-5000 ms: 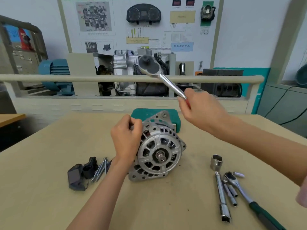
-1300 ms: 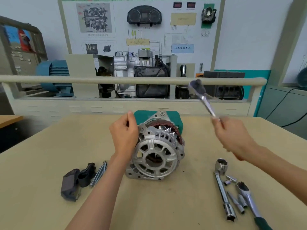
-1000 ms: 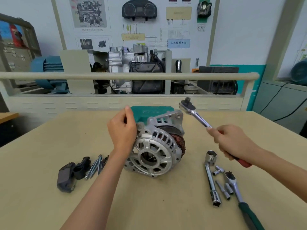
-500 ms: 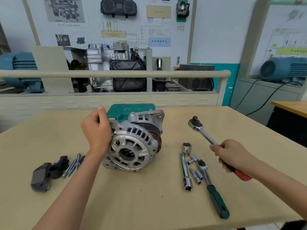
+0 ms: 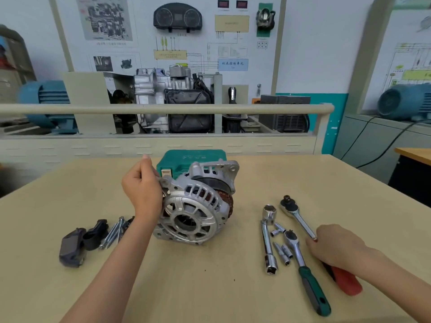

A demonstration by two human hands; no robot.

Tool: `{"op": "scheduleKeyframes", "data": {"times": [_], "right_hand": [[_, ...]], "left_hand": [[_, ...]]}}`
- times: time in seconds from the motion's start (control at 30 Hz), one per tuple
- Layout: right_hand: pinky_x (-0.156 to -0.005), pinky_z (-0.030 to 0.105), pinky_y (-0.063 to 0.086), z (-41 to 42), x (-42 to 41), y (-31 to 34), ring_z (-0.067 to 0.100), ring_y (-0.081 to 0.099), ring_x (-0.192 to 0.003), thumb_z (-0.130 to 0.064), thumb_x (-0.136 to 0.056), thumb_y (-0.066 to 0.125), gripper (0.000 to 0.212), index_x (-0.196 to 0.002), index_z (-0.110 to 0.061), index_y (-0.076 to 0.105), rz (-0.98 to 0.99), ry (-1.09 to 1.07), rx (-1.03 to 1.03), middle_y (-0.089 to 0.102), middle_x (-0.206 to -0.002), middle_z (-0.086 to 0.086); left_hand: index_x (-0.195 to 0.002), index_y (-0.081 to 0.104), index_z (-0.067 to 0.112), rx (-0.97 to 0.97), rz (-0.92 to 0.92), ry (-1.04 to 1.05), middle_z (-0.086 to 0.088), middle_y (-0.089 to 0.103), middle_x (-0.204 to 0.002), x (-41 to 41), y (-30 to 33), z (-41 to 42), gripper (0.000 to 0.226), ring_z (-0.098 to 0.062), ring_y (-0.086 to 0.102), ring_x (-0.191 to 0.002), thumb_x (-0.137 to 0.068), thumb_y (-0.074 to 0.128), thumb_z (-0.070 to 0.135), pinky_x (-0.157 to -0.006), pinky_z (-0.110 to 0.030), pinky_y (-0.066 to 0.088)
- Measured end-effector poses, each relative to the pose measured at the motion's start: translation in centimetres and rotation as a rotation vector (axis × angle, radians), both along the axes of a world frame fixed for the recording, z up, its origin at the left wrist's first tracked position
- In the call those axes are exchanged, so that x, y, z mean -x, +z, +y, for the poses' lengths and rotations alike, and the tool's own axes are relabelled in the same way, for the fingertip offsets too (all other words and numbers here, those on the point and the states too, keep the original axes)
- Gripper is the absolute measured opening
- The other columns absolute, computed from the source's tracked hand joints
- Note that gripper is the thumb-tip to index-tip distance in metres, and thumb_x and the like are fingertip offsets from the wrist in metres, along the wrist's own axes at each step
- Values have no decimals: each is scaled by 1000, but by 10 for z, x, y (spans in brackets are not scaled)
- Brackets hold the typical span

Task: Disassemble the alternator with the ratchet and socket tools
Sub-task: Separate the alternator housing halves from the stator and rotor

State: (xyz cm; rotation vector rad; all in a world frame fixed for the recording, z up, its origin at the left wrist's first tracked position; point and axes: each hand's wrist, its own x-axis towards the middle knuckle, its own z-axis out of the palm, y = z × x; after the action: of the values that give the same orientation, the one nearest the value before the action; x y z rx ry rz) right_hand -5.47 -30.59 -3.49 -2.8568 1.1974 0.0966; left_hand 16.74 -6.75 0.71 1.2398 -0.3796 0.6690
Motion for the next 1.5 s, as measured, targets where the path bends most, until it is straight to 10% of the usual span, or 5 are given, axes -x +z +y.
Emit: {"op": "scheduleKeyframes", "data": {"times": [0.23, 0.43, 0.93, 1.2, 1.5], "right_hand": [[-86, 31, 43, 23, -58, 45, 21, 53, -110, -57, -87, 49, 59, -127, -13, 44, -588, 376, 42, 55, -121, 7], [-116, 45, 1, 83, -135, 70, 23, 5, -144, -80, -65, 53, 113, -150, -25, 2, -478, 897, 234, 8, -157, 8], [-88, 33, 31, 82, -155, 75, 9, 27, -92, -85, -65, 44, 100, -147, -38, 12, -355, 958, 289, 30, -99, -9], [-79, 30, 26, 81, -157, 76, 9, 28, -89, -85, -64, 43, 102, -148, -38, 12, -343, 951, 279, 31, -96, -10], [-83, 32, 31, 82, -156, 78, 9, 30, -92, -85, -65, 43, 101, -148, -38, 9, -328, 949, 277, 32, -98, -10]], "left_hand": [[-46, 38, 12, 175, 122, -131, 11, 36, -37, -4, 1, 15, 47, -6, 32, -40, -92, 42, 13, -44, -19, 30], [-33, 40, 22, 382, 192, -281, 4, 36, -38, -5, -3, 32, 59, -13, 33, -44, -91, 40, 17, -49, -25, 30], [-27, 37, 16, 542, 403, -590, 2, 28, -28, -15, -5, 66, 70, -10, 26, -31, -96, 30, 21, -37, -17, 25], [-42, 43, 15, 533, 689, -755, 0, 45, -49, 1, -22, 95, 62, -17, 45, -63, -98, 36, 39, -70, -28, 39], [-109, 56, 2, -188, 1012, -706, -19, 69, -98, 38, 0, 130, 48, -29, 66, -76, -63, 69, 8, -59, -39, 58]]}}
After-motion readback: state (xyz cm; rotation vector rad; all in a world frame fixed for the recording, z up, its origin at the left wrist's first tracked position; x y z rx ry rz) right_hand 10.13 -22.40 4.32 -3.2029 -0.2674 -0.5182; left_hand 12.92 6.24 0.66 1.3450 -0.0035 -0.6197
